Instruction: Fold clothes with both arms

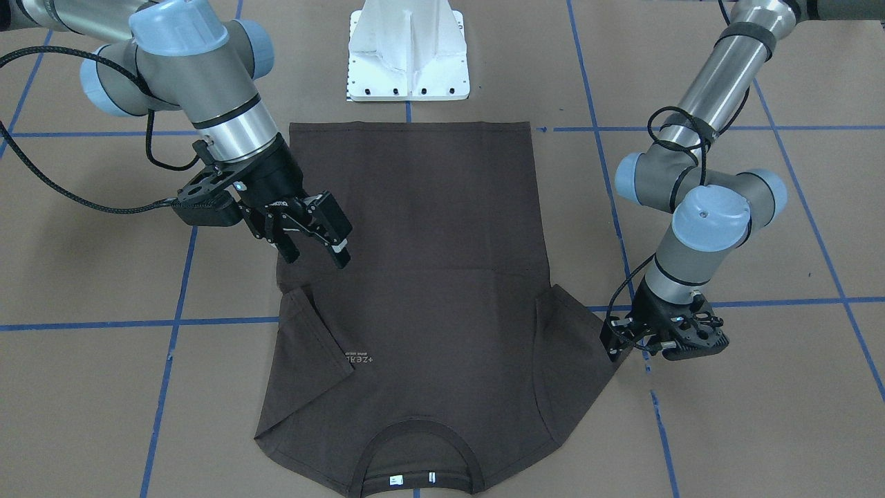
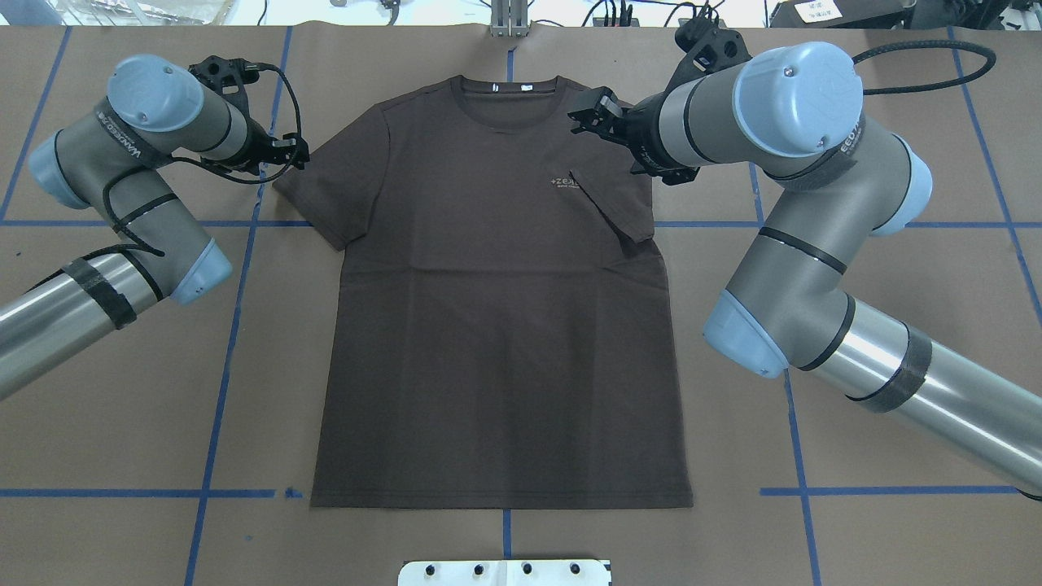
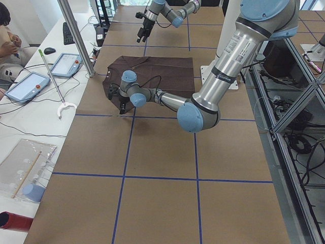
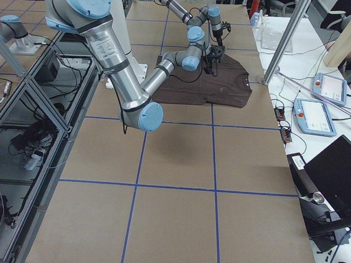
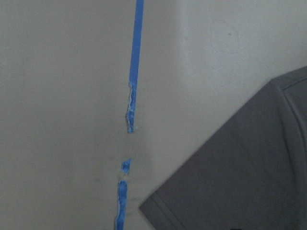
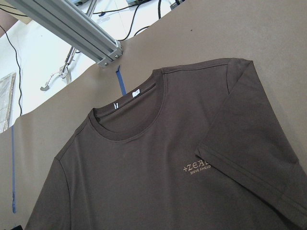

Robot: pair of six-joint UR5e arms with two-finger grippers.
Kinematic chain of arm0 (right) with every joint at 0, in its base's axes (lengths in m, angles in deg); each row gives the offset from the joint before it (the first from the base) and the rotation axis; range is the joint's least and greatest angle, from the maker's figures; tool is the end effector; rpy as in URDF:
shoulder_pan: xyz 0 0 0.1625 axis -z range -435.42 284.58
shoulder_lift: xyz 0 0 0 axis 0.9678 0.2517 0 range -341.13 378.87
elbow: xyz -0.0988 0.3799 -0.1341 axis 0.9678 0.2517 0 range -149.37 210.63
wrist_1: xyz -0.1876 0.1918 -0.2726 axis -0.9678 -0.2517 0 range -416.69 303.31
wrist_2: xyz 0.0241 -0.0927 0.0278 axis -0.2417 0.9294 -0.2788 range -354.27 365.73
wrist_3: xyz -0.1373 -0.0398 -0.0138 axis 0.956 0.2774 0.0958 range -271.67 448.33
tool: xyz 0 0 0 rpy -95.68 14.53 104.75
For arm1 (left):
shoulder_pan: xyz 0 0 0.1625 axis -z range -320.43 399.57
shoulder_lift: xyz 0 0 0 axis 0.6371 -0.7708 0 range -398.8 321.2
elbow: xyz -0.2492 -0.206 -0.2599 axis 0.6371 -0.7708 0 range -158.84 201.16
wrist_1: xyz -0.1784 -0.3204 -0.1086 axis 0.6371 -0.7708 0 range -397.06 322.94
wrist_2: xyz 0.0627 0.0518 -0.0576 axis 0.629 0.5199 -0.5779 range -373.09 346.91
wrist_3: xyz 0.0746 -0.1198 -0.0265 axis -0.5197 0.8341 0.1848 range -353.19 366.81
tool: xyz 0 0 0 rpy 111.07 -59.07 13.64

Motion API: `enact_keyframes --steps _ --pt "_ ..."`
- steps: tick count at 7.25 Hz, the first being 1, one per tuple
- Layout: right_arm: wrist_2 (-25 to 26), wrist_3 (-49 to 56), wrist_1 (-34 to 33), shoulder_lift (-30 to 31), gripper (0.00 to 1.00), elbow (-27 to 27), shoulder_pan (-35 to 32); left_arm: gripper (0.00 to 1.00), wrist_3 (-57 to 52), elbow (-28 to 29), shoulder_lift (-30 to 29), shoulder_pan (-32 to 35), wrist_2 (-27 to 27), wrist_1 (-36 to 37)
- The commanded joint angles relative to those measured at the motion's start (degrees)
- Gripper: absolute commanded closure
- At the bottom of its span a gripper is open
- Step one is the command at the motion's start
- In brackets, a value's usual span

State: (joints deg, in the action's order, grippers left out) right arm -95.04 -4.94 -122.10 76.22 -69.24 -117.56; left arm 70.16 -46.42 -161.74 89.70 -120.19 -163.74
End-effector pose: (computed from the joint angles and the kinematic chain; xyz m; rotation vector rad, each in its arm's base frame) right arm -0.4156 -0.5195 0.2326 0.2358 -1.1753 0.5875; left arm 0.4086 -0.6313 0.4653 0.2879 0.8176 -0.2610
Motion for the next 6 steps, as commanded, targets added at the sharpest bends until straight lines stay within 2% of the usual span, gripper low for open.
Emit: enact_keyframes --steps 1,6 --pt "0.13 -0.42 -0.07 0.48 0.0 -1.03 0.04 0.3 -0.07 0.43 -0.28 -0.11 0.59 -0.06" --pt "0.48 -0.51 0.02 1.44 0.0 -1.03 0.92 0.37 0.37 -0.8 0.42 -0.72 0.15 0.64"
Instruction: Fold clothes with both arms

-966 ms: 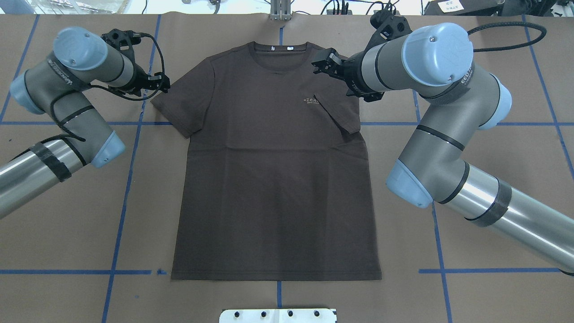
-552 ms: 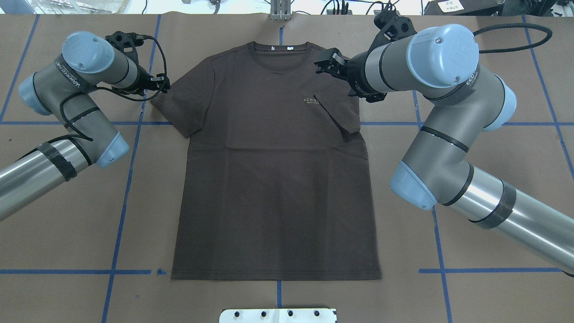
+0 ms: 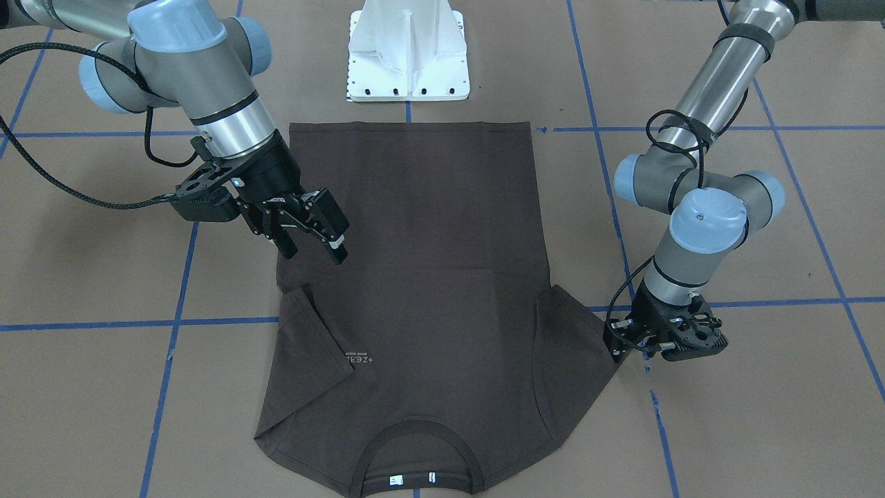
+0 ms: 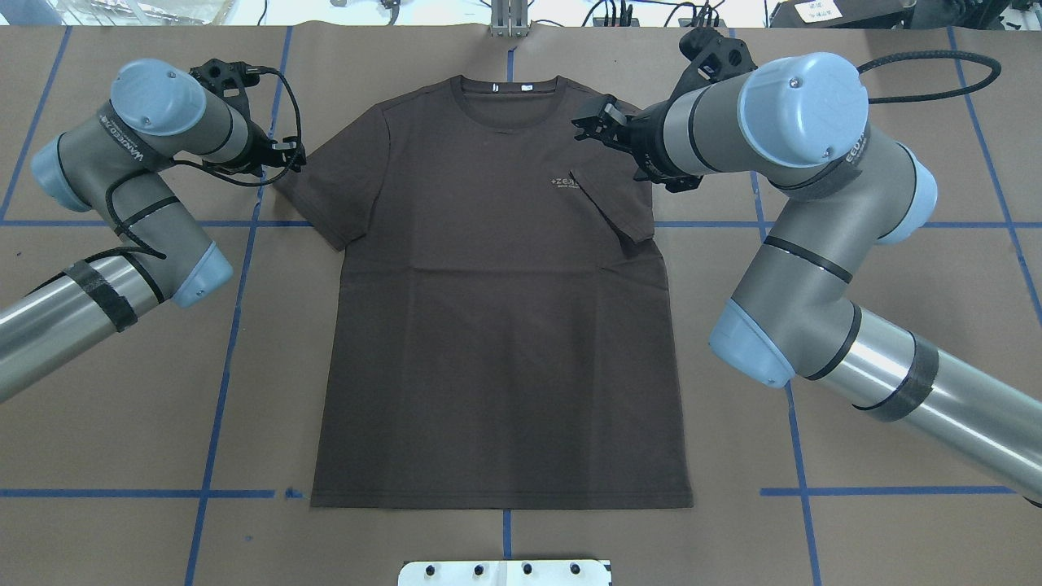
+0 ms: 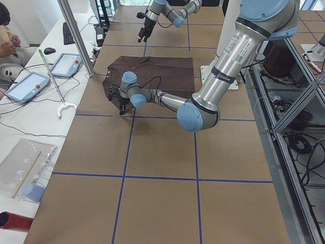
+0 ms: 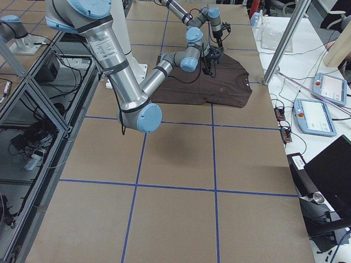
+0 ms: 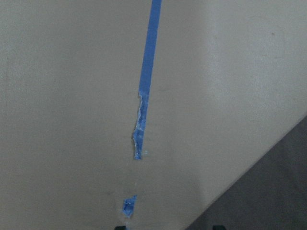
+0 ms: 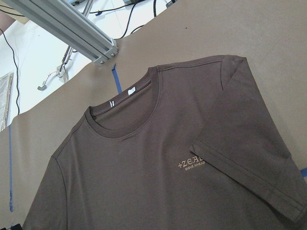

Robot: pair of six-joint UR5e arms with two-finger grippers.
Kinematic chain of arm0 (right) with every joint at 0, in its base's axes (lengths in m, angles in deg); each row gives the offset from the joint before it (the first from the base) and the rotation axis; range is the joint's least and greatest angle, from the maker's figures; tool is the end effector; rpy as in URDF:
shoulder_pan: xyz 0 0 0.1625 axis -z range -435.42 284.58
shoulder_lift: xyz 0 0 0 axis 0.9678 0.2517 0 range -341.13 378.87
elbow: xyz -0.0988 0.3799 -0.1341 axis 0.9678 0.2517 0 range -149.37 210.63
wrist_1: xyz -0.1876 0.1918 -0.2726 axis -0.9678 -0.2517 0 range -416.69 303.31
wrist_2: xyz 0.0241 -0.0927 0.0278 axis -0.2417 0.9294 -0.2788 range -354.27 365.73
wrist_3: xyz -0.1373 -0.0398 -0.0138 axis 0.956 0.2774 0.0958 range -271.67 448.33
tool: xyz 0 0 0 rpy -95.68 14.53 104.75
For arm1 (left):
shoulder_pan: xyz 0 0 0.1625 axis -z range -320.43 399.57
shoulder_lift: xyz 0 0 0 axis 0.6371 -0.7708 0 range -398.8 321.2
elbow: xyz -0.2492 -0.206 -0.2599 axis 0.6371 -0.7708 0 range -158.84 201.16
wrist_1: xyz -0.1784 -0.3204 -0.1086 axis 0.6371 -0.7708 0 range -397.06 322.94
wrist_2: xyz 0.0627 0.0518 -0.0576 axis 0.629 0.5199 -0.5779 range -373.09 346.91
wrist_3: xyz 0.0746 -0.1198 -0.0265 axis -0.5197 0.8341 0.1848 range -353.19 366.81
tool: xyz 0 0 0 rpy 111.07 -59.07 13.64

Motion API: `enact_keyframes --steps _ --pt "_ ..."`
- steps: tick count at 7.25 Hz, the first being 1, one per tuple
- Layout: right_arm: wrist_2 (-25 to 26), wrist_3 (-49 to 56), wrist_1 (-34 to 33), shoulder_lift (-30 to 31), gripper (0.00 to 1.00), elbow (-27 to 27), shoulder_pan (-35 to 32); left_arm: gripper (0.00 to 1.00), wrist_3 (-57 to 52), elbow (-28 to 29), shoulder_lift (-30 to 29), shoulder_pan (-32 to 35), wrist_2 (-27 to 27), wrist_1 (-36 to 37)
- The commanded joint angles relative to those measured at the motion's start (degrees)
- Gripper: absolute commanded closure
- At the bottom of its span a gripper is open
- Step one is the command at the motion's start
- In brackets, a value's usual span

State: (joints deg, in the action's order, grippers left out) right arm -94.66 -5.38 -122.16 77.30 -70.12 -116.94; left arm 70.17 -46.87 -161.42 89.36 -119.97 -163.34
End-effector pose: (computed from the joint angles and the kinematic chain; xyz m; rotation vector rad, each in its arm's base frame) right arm -0.4165 -0.5121 0.2385 0.2291 -1.1716 0.5898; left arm 0.4106 -0.6276 0.4666 0.2853 0.8128 -0.2582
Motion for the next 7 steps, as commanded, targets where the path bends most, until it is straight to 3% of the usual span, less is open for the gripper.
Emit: enact_keyframes --steps 1,3,4,5,6,7 --pt "0.11 -0.07 0.07 0.71 0.0 -0.24 0.39 0.39 0.35 -0.35 0.1 -0.65 -0.08 0.33" --pt "0.11 -0.07 0.07 0.8 0.0 -0.24 0.39 0.44 0.35 -0.35 0.37 -1.0 -0.08 0.33" --pt "0.11 -0.07 0.07 0.8 0.0 -0.24 0.39 0.56 0.35 -0.44 0.72 -1.01 0.01 0.33" --pt "0.11 -0.07 0.07 0.8 0.0 -0.24 0.39 0.85 0.35 -0.52 0.81 -1.01 0.01 0.33" --pt "0.19 -0.16 0.07 0.8 0.0 -0.24 0.47 1.0 0.09 -0.7 0.89 -1.01 -0.08 0.33" --pt "0.19 -0.16 0.07 0.8 0.0 -0.24 0.56 1.0 0.0 -1.83 0.98 -1.01 -0.25 0.85"
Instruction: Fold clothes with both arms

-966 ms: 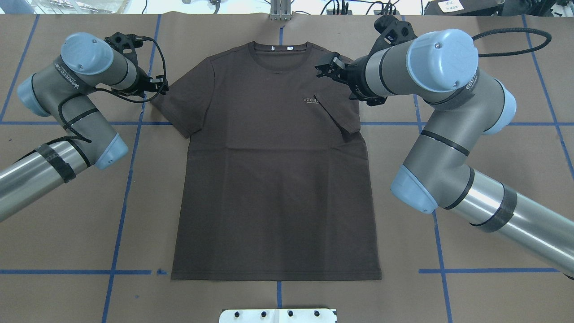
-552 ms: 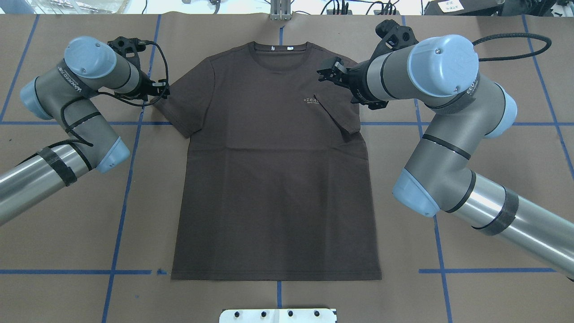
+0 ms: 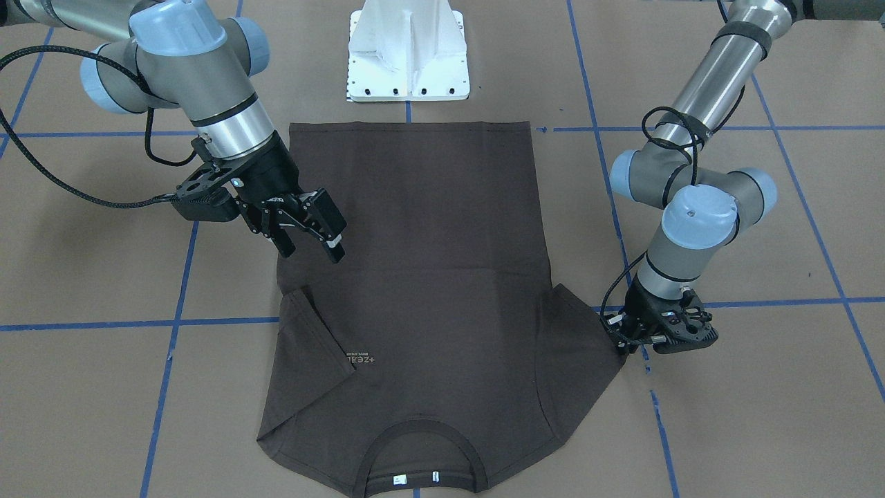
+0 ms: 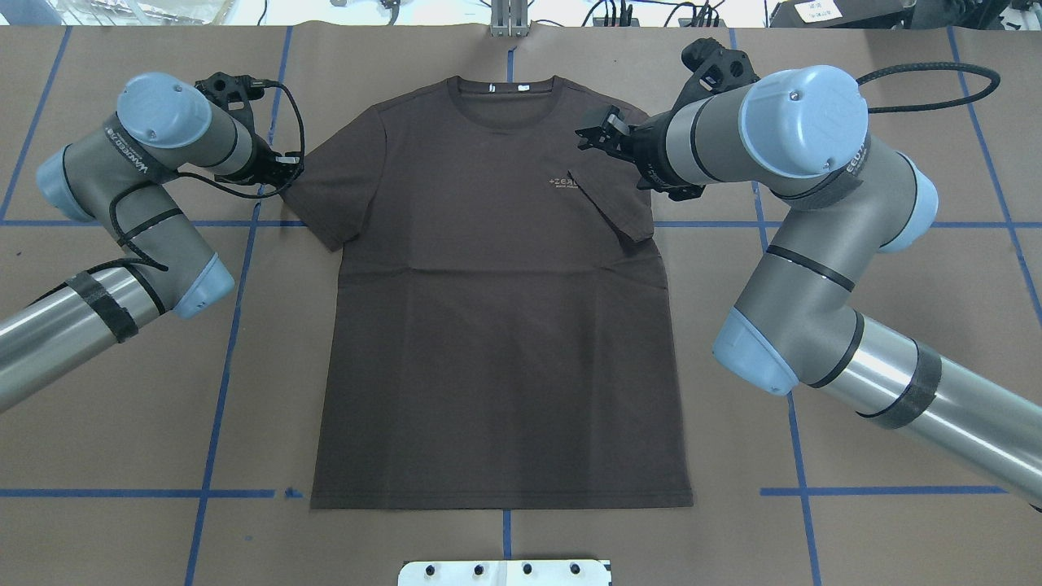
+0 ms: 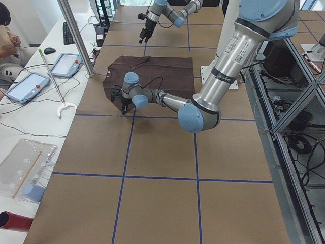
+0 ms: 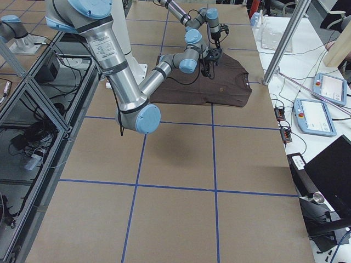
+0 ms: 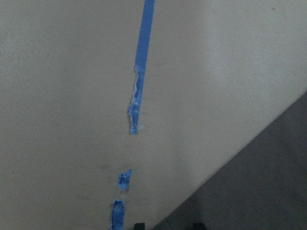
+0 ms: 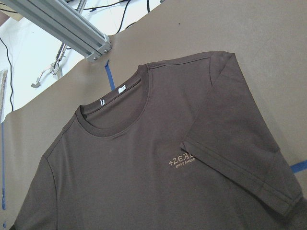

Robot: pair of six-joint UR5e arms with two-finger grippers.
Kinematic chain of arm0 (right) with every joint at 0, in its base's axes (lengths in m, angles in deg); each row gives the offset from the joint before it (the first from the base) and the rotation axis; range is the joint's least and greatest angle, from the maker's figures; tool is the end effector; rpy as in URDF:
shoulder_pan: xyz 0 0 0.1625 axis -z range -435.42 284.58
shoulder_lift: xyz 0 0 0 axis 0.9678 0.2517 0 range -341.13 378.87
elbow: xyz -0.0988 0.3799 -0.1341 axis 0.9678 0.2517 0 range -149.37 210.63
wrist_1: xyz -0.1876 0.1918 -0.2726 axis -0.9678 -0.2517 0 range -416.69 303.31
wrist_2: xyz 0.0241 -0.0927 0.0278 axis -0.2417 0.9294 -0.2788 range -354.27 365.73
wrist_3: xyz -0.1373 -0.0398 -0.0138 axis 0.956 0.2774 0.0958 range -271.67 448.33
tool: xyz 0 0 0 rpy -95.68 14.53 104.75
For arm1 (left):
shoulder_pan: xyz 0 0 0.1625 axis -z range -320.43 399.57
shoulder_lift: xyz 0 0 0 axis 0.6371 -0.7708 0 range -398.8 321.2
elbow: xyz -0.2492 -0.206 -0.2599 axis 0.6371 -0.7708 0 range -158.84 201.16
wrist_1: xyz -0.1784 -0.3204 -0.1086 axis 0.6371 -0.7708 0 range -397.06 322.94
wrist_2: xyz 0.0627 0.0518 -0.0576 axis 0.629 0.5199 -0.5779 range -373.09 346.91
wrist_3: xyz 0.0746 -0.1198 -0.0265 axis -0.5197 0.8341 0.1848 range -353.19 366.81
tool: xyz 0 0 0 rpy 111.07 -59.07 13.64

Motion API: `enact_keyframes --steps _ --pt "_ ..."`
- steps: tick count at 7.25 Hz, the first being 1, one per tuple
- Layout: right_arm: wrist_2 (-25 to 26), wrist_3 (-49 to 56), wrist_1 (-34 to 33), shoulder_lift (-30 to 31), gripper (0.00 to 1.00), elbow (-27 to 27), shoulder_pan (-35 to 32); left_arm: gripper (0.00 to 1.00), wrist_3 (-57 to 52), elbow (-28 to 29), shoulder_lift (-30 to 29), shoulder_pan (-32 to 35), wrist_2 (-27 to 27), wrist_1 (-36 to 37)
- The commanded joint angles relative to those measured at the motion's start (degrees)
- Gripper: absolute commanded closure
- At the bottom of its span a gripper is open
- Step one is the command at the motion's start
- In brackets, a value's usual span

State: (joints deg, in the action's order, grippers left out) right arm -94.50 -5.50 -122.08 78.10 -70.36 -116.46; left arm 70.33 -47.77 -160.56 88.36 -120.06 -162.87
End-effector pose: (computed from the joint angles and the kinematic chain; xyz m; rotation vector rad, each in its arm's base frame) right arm -0.4188 -0.5074 0.2455 0.2223 -1.1640 0.5880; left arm 0.4180 -0.6160 0.4709 0.2709 0.8105 -0.2452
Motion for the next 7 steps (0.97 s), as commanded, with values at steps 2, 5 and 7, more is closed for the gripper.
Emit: enact_keyframes --steps 2,5,7 --pt "1.52 -0.03 0.0 0.35 0.0 -0.09 0.69 1.0 -0.33 -4.7 -0.14 -0.09 -2.69 3.2" --pt "1.44 0.32 0.09 3.24 0.0 -2.8 0.69 1.0 6.03 -8.85 -4.69 -3.06 -4.65 9.0" --pt "1.53 0.23 0.09 3.43 0.0 -2.64 1.05 1.0 11.5 1.37 -13.37 -5.01 -4.21 8.3"
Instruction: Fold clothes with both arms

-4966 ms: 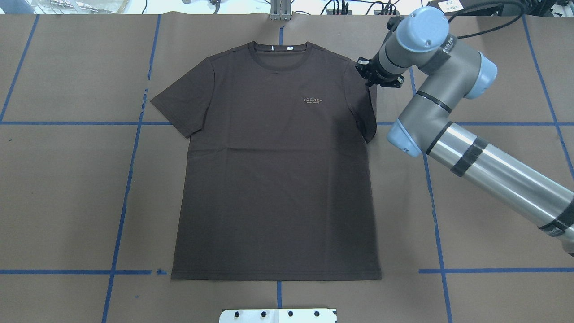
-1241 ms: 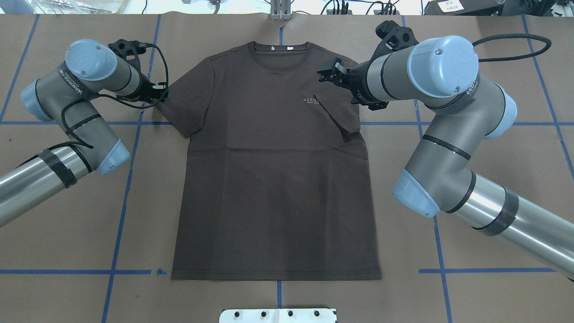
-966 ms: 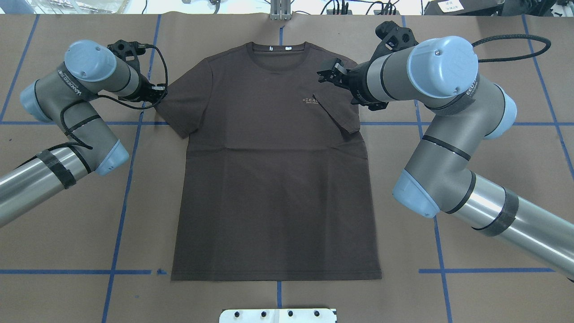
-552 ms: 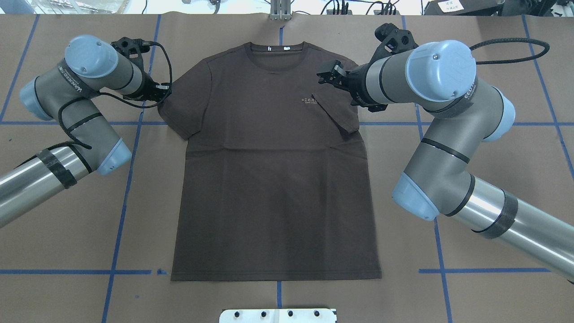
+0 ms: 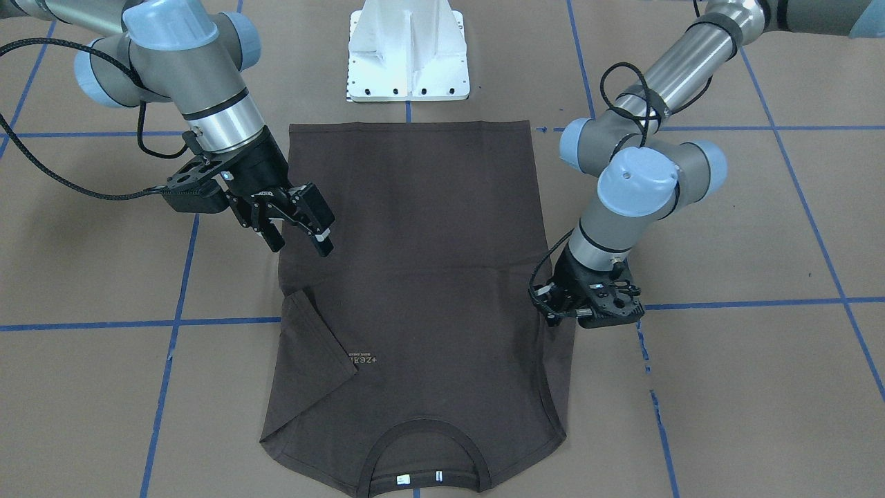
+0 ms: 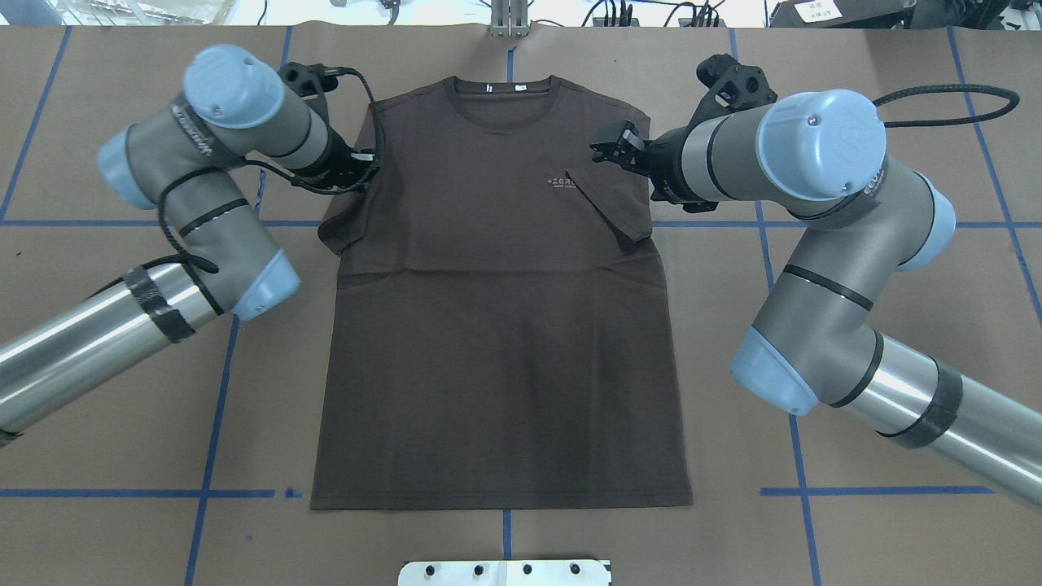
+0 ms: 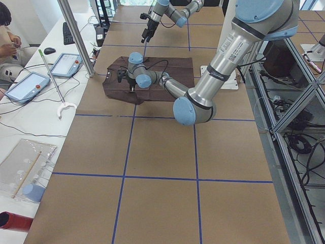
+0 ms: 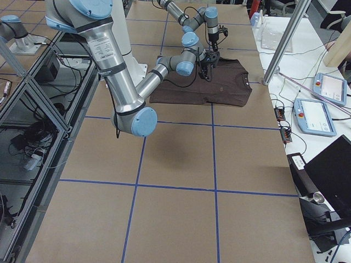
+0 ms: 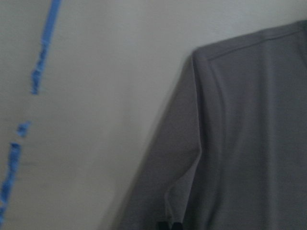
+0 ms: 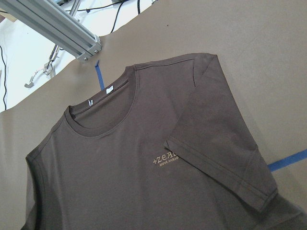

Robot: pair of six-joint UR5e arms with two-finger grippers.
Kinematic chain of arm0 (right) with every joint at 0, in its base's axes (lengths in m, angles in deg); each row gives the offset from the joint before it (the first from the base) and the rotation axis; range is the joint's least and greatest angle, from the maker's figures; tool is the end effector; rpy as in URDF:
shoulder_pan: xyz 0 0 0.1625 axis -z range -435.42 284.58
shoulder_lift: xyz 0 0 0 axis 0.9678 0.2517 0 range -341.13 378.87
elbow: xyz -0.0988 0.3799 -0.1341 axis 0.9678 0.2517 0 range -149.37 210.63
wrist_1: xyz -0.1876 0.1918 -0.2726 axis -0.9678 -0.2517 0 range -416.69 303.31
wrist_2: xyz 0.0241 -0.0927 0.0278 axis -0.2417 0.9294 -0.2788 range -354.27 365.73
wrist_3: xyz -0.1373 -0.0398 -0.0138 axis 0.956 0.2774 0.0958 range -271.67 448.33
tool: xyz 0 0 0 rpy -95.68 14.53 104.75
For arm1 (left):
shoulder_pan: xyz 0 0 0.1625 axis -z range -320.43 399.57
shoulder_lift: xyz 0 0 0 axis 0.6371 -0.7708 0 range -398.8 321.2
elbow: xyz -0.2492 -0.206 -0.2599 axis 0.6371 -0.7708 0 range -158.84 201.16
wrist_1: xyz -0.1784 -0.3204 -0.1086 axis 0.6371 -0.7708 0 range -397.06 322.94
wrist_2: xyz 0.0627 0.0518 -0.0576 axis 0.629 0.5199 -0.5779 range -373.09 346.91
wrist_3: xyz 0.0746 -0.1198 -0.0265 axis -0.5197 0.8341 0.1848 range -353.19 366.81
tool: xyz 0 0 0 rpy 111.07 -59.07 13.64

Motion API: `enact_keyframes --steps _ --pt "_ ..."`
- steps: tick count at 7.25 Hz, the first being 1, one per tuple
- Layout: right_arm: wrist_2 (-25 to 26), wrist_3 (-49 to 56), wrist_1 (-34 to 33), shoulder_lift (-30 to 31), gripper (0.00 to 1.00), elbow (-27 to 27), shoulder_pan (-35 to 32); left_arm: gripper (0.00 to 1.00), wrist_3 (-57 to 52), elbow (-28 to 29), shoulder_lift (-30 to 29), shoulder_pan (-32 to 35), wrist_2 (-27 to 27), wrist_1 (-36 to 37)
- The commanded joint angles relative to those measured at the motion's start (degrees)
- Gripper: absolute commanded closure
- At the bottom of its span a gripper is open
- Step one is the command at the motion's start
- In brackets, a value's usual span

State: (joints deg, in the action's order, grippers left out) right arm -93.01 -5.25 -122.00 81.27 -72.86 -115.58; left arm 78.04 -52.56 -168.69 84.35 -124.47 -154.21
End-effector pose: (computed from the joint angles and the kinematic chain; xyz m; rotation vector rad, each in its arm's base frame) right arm -0.4117 -0.4932 0.2618 0.2348 -1.1490 0.5883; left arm 0.4833 -0.5935 0.3446 0.1651 0.9293 -0.2546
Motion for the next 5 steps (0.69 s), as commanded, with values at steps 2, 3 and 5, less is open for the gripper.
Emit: enact_keyframes --steps 2,3,5 --pt "0.12 -0.28 0.0 0.17 0.0 -0.04 0.6 1.0 5.39 9.92 -8.0 -1.97 2.66 -1.24" --pt "0.12 -0.28 0.0 0.17 0.0 0.04 0.69 1.0 5.58 10.18 -8.96 -2.06 2.67 -1.33" --pt "0.12 -0.28 0.0 -0.09 0.0 0.22 0.78 1.0 6.02 15.07 -11.51 -2.06 2.84 -5.86"
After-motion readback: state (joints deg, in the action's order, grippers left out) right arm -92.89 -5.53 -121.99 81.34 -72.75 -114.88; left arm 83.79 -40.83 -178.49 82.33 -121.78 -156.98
